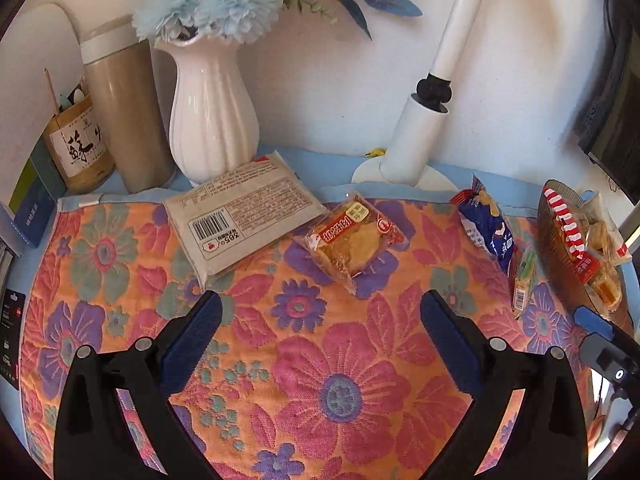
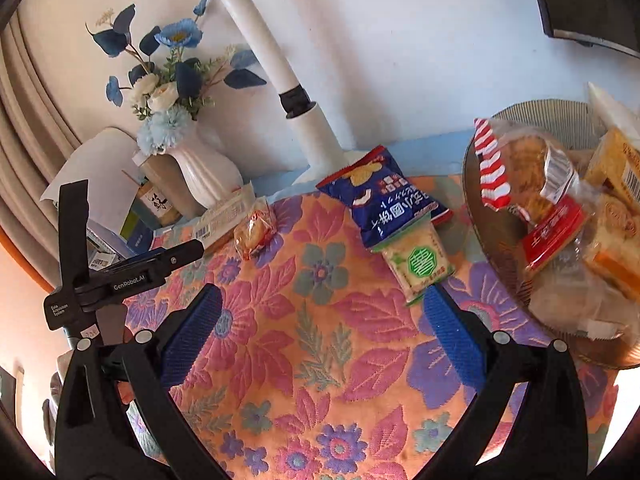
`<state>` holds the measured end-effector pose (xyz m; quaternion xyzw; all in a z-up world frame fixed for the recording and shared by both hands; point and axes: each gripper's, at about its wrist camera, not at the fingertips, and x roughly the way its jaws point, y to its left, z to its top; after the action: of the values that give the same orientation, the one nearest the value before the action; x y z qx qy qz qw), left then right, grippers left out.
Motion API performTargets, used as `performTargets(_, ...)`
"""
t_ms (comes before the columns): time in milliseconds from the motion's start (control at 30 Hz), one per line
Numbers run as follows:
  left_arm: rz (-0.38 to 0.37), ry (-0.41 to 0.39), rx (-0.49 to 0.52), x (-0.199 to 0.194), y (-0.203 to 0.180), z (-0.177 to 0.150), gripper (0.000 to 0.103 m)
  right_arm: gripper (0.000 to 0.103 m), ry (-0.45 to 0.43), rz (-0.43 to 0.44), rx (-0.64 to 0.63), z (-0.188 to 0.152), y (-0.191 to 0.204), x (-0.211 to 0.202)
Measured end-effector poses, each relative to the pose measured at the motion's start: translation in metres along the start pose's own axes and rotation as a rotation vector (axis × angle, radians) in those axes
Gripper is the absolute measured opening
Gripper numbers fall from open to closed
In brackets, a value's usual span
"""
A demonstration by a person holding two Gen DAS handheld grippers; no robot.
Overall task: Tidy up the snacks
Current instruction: 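Move the left tool to the clear bread pack while the right tool approaches the green-label cracker pack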
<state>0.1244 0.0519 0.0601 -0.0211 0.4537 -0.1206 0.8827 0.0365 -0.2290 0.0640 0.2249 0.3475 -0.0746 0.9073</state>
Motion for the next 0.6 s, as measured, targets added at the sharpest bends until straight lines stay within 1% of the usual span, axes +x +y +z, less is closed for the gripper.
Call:
performTargets(67, -0.021, 0.025, 0.005, 0.012, 0.003, -0.008, 0.098, 0.1, 0.013, -0.036, -0.002, -0.009, 0.0, 0.014)
performTargets(167, -0.033, 0.044, 0.03, 0.028, 0.001, -0.015, 0.098, 0.1, 0.023, -0.098, -0.01, -0.018, -0.004, 0.029)
performTargets(233, -0.054, 0.055, 0.03, 0.04, -0.001, -0.016, 0.098, 0.1, 0.007, -0.146, 0.01, -0.019, -0.012, 0.035)
performTargets(267, -0.068, 0.055, 0.017, 0.046, 0.0, -0.014, 0.098, 0.1, -0.008, -0.159, 0.04, -0.019, -0.02, 0.036)
performTargets(367, -0.111, 0.058, -0.029, 0.062, 0.002, -0.003, 0.098, 0.1, -0.057, -0.143, 0.179, -0.011, -0.043, 0.039)
performTargets(433, -0.128, 0.051, -0.059, 0.071, 0.003, 0.006, 0.098, 0.1, -0.065, -0.095, 0.293, -0.006, -0.06, 0.045)
performTargets(467, -0.128, 0.042, -0.07, 0.073, 0.004, 0.009, 0.098, 0.1, -0.095, -0.082, 0.328, -0.004, -0.064, 0.044)
performTargets(533, -0.15, 0.025, -0.082, 0.079, 0.002, 0.016, 0.098, 0.1, -0.131, -0.076, 0.362, 0.0, -0.07, 0.048)
performTargets(600, -0.152, 0.017, -0.096, 0.083, 0.001, 0.02, 0.098, 0.1, -0.164, -0.096, 0.346, 0.003, -0.068, 0.052)
